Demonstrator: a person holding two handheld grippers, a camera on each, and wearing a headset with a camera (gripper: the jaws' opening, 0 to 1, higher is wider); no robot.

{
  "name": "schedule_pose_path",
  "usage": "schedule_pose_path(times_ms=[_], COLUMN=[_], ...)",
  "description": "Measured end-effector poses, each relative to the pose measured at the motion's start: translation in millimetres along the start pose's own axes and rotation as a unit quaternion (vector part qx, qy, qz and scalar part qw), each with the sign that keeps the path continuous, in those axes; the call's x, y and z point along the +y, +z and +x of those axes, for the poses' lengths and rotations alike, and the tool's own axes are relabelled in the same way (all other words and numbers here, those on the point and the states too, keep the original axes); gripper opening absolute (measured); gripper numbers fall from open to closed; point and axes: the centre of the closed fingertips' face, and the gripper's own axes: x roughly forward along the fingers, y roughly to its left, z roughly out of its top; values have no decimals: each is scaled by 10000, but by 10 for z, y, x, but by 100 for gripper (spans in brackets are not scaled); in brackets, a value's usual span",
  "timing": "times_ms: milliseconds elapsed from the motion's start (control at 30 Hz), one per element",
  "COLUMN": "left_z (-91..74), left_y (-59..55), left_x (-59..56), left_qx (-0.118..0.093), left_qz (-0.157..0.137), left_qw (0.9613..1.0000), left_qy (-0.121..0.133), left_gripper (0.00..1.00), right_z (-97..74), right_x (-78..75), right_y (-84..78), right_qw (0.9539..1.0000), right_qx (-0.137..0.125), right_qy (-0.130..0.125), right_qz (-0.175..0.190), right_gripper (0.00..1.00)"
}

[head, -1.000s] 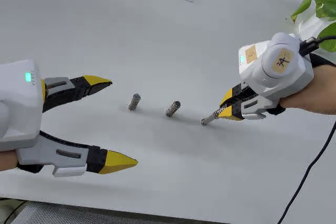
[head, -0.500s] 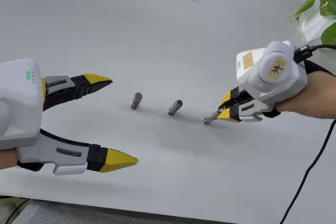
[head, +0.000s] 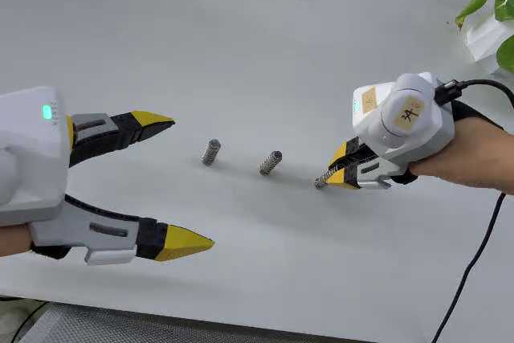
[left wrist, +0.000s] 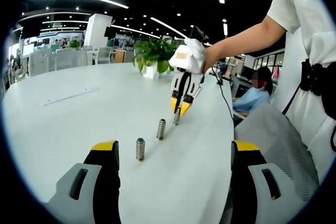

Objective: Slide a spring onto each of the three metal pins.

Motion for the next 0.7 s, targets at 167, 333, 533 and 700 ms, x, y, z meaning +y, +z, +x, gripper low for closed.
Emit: schedule_pose_path(times_ms=[167, 333, 533, 700], left_z=[-8, -16, -25, -27], left_y=[2, 3, 1, 3], left_x=[9, 13, 15, 11], left_qx=[-4, -2, 10, 21], left_qz=[1, 9, 13, 31], left_qw=[10000, 10000, 10000, 10000], left_qy=[19, 31, 36, 33], left_gripper=[87, 87, 87, 87], right_z=[34, 73, 101, 100], right_x=[11, -1, -4, -8], right_y=[4, -19, -41, -43], right_qw=[10000, 10000, 10000, 10000], right_qx=[-16, -18, -18, -36], right_qy=[6, 10, 25, 24], right_qz=[29, 53, 67, 82], right_gripper=[7, 7, 8, 8])
